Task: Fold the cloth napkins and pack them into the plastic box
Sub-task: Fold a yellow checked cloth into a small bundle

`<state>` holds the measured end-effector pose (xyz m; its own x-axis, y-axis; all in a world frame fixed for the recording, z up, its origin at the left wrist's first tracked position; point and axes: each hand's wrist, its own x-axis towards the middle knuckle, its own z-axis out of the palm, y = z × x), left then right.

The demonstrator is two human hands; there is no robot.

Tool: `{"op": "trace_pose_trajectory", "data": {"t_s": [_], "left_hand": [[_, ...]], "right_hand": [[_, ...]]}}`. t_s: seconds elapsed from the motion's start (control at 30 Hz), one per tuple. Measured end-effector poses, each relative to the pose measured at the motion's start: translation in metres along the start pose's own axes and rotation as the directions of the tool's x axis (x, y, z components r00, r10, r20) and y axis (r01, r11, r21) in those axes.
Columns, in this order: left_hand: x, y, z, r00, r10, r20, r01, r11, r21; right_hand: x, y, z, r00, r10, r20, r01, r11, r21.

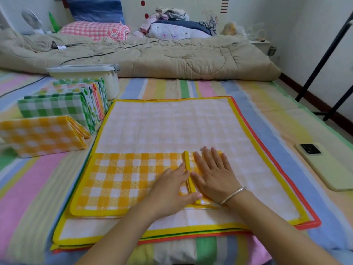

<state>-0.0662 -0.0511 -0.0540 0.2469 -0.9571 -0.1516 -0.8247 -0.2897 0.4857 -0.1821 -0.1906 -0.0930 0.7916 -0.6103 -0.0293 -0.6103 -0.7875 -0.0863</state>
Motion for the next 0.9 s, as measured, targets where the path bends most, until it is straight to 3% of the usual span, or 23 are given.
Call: {"op": "trace_pose_trajectory", "data": {"t_s": [0.17,0.33,0.4,0.47,0.53,0.63,0.67,0.77,0.9], "left_hand": [[-0.002,0.000,-0.001,1.000,-0.003,0.025,0.004,1.000,-0.021],[-0.004,-0.001,0.001,0.999,0.008,0.043,-0.008,1.000,-0.004],[-0.004,0.000,0.005,1.000,0.012,0.017,-0.012,1.000,0.015],[-0.002,-0.001,0.009,0.999,0.035,-0.029,-0.034,0.999,0.037],[0.000,-0.002,0.012,0.996,0.053,-0.071,-0.050,0.998,0.041],[-0.005,-0.006,0.007,0.998,0.030,-0.048,-0.038,0.982,-0.183],[-0.009,-0.010,0.002,0.999,0.029,-0.040,-0.039,0.962,-0.270],[-0.019,-0.034,-0.025,0.996,-0.041,-0.082,0.008,0.931,-0.365],[-0.022,-0.086,-0.071,0.907,-0.209,-0.365,0.159,0.974,-0.163]], "right_hand": [[0.001,-0.002,-0.007,0.999,0.021,0.050,-0.020,1.000,-0.016],[0.006,-0.005,-0.027,0.992,0.073,0.105,-0.085,0.989,0.118],[0.008,-0.011,-0.034,0.992,0.126,-0.011,-0.121,0.968,0.221],[0.008,-0.023,-0.039,0.979,0.089,-0.182,-0.028,0.949,0.314],[0.005,-0.041,-0.039,0.975,0.033,-0.220,0.089,0.847,0.524],[0.002,-0.062,-0.036,0.998,0.037,-0.047,0.014,0.621,0.783],[0.004,-0.066,-0.034,0.999,0.049,-0.016,-0.017,0.601,0.799],[0.007,-0.068,-0.028,0.999,0.018,-0.035,0.009,0.756,0.655],[0.005,-0.080,-0.029,0.991,-0.135,-0.021,0.136,0.961,0.239]]}}
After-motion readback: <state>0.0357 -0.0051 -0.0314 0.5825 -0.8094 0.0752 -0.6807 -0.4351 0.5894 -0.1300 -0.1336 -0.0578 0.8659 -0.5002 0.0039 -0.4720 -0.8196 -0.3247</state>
